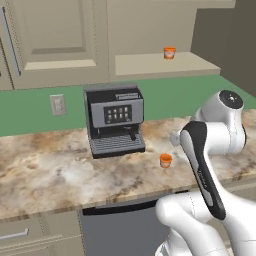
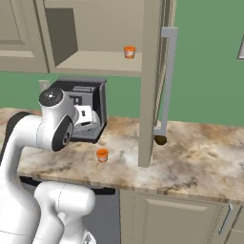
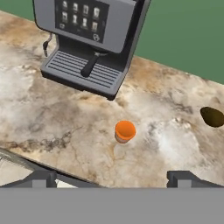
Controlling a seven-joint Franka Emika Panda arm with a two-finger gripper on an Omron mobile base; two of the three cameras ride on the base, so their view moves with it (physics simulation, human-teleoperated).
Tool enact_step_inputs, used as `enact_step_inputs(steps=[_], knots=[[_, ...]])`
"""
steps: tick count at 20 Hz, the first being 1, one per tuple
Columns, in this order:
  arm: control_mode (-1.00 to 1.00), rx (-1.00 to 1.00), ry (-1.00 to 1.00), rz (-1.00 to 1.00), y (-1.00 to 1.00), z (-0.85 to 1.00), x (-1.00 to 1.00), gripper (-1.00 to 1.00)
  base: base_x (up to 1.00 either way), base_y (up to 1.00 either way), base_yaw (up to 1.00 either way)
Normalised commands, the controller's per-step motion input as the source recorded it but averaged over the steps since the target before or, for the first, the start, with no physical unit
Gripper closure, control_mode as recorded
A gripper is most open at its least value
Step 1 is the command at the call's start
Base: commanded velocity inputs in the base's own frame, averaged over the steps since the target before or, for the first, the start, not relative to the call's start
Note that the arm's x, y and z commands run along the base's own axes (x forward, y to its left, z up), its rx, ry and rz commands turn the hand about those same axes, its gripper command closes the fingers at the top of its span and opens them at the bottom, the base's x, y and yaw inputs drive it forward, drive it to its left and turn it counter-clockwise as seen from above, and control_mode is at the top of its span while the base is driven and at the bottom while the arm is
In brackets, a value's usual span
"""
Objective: Pick the boxed food and jam from the counter and place them in the cabinets closest to them.
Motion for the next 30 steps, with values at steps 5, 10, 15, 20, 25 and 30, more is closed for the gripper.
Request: enact_step_inputs(steps=[5,10,15,20,25,30], knots=[[-1.00,0.00,0.03,0.00,-0.04,-0.31,0.24,-1.00,0.00,0.00,0.00],[-1.00,0.00,0.04,0.00,-0.04,-0.30,0.25,-1.00,0.00,0.00,0.00],[-1.00,0.00,0.04,0.00,-0.03,-0.32,0.20,-1.00,0.00,0.00,0.00],[-1.00,0.00,0.02,0.00,-0.01,-0.35,0.16,-1.00,0.00,0.00,0.00],[-1.00,0.00,0.01,0.00,0.00,-0.35,0.16,-1.00,0.00,0.00,0.00],[-1.00,0.00,0.00,0.00,-0.03,-0.33,0.21,-1.00,0.00,0.00,0.00]])
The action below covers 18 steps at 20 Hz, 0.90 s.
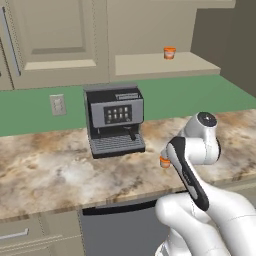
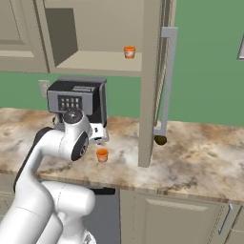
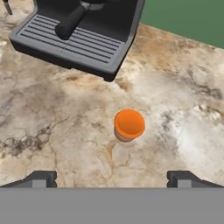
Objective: Pick the boxed food and jam from the counter and place them in the cabinets closest to them.
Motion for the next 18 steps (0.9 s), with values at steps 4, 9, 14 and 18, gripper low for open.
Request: enact_step_inputs(steps=[4,9,14,18], knots=[[-1.00,0.00,0.00,0.00,-0.10,-0.28,0.30,-1.00,0.00,0.00,0.00],[-1.00,0.00,0.00,0.00,-0.10,-0.30,0.29,-1.00,0.00,0.00,0.00],[-1.00,0.00,0.00,0.00,-0.07,-0.28,0.25,-1.00,0.00,0.00,0.00],[-1.00,0.00,0.01,0.00,-0.03,-0.30,0.22,-1.00,0.00,0.00,0.00]])
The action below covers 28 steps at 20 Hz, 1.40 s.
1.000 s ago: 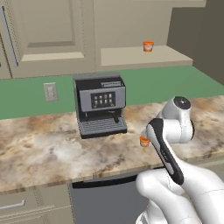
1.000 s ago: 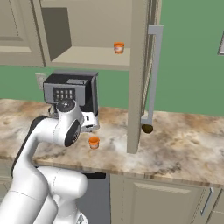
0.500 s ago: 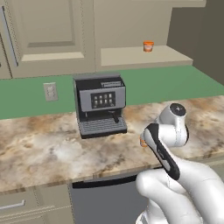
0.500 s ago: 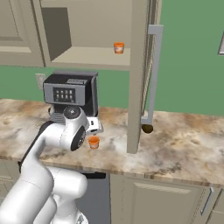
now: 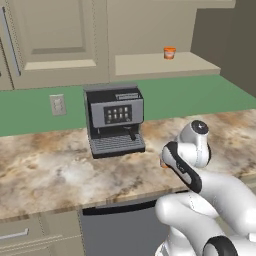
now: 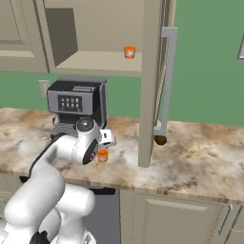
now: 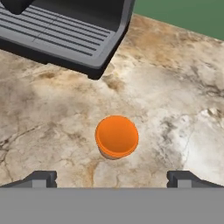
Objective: Pick the boxed food and jam from the counter and place them in the cabinets closest to them.
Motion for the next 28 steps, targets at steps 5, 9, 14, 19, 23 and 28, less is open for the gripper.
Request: enact_step_inputs(steps=[5,9,14,19,23,28], knots=[[-1.00,0.00,0.02,0.00,0.00,-0.35,0.17,-1.00,0.00,0.00,0.00],[-1.00,0.00,0.05,0.00,0.00,-0.45,0.00,-1.00,0.00,0.00,0.00],[-1.00,0.00,0.05,0.00,0.00,-0.38,0.01,-1.00,0.00,0.00,0.00],[-1.00,0.00,0.03,0.00,0.11,-0.21,0.03,-1.00,0.00,0.00,0.00],[-1.00,0.00,0.01,0.00,0.04,-0.02,0.01,-1.00,0.00,0.00,0.00],[-1.00,0.00,0.00,-0.01,0.01,0.00,0.20,-1.00,0.00,0.00,0.00]])
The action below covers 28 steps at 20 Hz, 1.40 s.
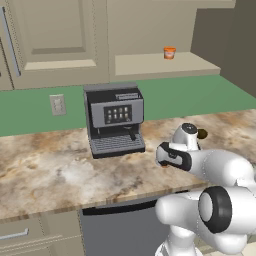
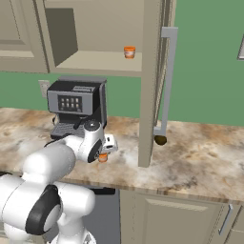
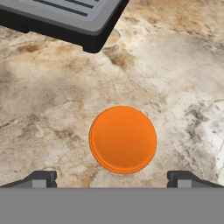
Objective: Pick the boxed food and jam from the counter and place them in the cabinets closest to them.
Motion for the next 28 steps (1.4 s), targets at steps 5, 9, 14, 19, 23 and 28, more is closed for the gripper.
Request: enact_step_inputs(steps=[5,9,14,19,23,28], knots=[[-1.00,0.00,0.00,0.00,0.05,0.00,0.29,-1.00,0.00,0.00,0.00],[-1.00,0.00,0.00,0.00,0.04,-0.02,0.11,-1.00,0.00,0.00,0.00],[-1.00,0.00,0.01,0.00,0.00,-0.05,0.00,-1.00,0.00,0.00,0.00],[-1.00,0.00,0.02,0.00,0.00,-0.18,0.07,-1.00,0.00,0.00,0.00],[-1.00,0.00,0.04,0.00,0.00,-0.30,0.06,-1.00,0.00,0.00,0.00],[-1.00,0.00,0.03,0.00,0.00,-0.29,0.04,-1.00,0.00,0.00,0.00]])
